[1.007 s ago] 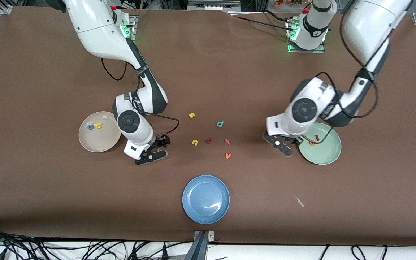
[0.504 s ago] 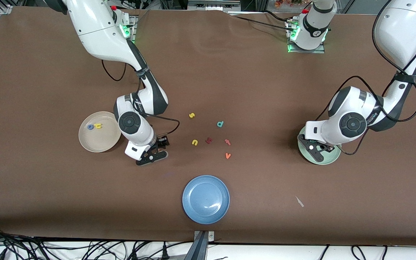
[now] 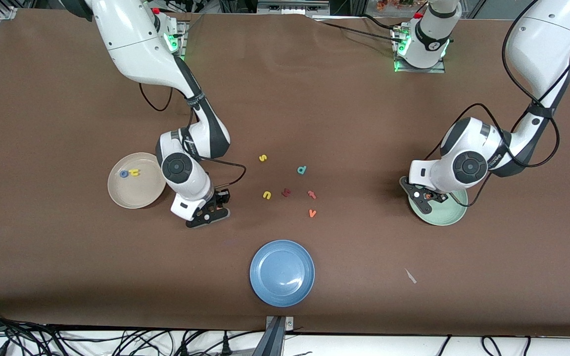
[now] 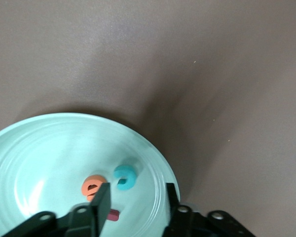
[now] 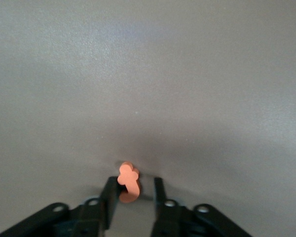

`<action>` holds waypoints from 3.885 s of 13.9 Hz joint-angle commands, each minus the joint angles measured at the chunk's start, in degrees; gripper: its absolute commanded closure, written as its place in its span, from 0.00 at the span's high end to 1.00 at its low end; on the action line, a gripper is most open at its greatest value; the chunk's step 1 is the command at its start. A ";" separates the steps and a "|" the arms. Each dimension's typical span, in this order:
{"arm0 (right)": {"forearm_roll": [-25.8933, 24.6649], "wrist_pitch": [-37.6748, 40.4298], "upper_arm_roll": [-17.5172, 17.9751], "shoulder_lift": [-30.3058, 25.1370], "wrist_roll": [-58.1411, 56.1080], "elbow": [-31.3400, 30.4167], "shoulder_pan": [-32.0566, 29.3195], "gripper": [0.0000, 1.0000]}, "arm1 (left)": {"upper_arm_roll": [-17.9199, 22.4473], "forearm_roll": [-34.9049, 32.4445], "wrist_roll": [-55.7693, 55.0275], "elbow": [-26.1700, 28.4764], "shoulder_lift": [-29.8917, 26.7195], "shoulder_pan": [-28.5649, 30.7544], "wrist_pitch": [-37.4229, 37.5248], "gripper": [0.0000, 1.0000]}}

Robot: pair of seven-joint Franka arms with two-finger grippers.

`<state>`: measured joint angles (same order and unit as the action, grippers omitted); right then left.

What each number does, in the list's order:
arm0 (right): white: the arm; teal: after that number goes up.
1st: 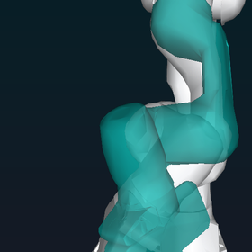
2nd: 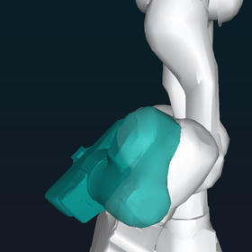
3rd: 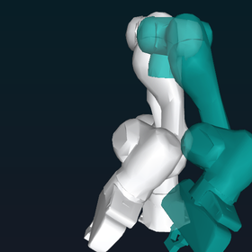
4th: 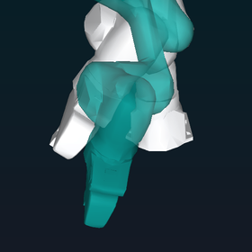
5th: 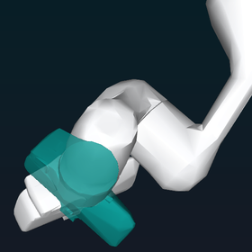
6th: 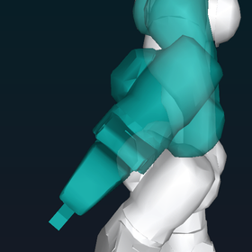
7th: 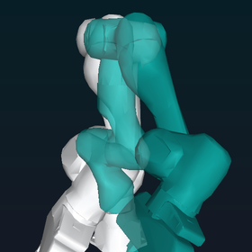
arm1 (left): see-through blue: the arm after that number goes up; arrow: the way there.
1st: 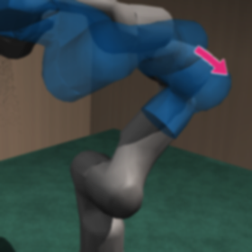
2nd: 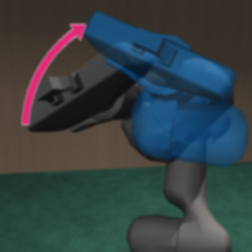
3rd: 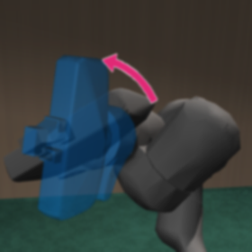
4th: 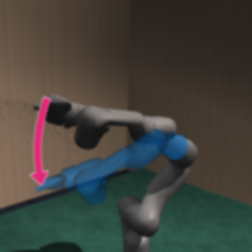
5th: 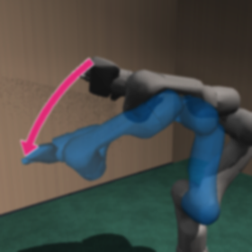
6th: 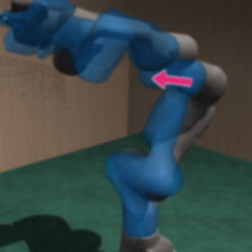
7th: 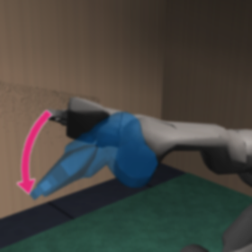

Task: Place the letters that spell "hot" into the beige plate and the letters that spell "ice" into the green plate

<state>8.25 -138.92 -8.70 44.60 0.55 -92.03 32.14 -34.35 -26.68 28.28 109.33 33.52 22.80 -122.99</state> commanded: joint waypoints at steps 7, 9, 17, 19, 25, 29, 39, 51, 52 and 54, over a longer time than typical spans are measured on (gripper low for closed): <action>3.17 0.66 0.70 -0.03 -1.35 1.41 -0.76 0.00 | -5.72 6.52 -1.38 -15.95 -3.20 0.05 19.76 1.00; 4.75 3.64 -0.08 -2.48 -0.65 1.06 -1.20 0.00 | -5.90 8.13 -3.58 -22.46 -3.20 -1.44 26.63 1.00; 4.67 18.25 -10.63 -12.07 0.50 -7.71 -1.29 0.00 | -6.34 11.56 -14.48 -42.43 -3.29 -5.14 47.22 1.00; 4.58 18.25 -12.91 -14.18 0.50 -11.14 -1.29 0.00 | -5.38 11.47 -14.57 -43.50 -4.16 -6.36 47.23 1.00; 4.84 18.51 -17.23 -14.19 3.05 -14.94 -1.99 1.00 | 14.18 26.53 -14.57 -36.05 -16.27 -12.52 37.75 1.00; 4.84 19.04 -16.35 -14.19 10.93 -12.14 -0.86 1.00 | 28.97 30.72 -14.66 -25.42 -26.47 -19.46 31.86 1.00; 9.84 31.61 -16.53 -12.96 20.71 -1.23 0.81 1.00 | 29.61 25.62 -23.36 -15.36 -34.15 -18.94 32.80 1.00; -7.81 33.44 1.93 -42.38 2.70 -13.71 -22.73 1.00 | 28.82 25.97 -23.36 -18.36 -32.03 -19.38 34.13 1.00; -8.34 36.24 3.67 -43.79 2.61 -13.36 -24.39 1.00 | 28.82 26.06 -23.36 -18.36 -32.03 -19.38 34.13 1.00; -9.47 41.42 4.83 -45.65 2.61 -12.04 -26.16 1.00 | 28.82 26.06 -23.36 -18.36 -31.94 -19.38 34.13 1.00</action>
<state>0.54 -100.74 -6.01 1.63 4.26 -102.86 8.49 -5.48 0.29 5.66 92.80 0.63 3.76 -90.03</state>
